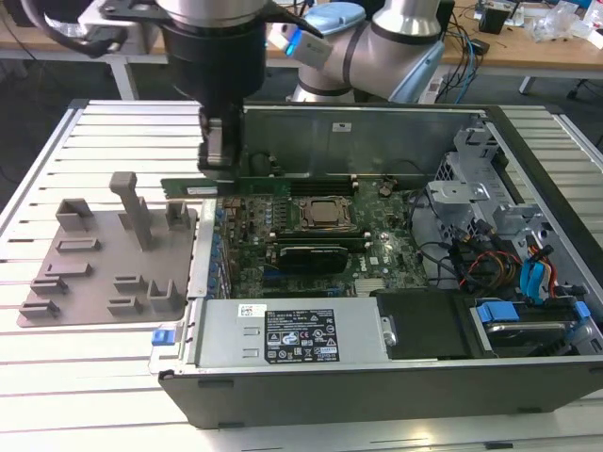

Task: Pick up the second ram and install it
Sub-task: 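Pick up the second ram and move it above second insertion slot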

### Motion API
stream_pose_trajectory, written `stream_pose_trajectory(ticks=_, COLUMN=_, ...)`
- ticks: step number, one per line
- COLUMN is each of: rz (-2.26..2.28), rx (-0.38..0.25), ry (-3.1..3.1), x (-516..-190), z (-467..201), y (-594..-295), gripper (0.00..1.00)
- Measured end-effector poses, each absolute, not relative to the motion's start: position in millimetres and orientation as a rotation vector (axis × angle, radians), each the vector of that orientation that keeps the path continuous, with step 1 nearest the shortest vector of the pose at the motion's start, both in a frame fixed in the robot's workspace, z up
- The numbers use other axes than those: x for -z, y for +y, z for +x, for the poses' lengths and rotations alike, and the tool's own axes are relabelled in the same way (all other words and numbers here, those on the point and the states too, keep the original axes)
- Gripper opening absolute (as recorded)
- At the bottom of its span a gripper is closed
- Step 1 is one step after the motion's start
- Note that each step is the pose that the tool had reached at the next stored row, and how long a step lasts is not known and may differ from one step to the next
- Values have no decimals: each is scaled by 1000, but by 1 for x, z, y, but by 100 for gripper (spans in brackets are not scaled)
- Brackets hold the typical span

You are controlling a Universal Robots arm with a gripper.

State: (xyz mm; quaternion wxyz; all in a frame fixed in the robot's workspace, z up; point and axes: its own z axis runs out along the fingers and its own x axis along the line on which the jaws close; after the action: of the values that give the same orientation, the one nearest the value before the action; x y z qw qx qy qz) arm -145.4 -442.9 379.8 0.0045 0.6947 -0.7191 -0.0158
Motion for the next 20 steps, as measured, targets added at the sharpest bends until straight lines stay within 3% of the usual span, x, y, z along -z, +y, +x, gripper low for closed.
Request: stream_pose_trajectory(ticks=20, rz=2150, rx=78, ry=-2292, x=-364, z=-18, y=-430, gripper=14)
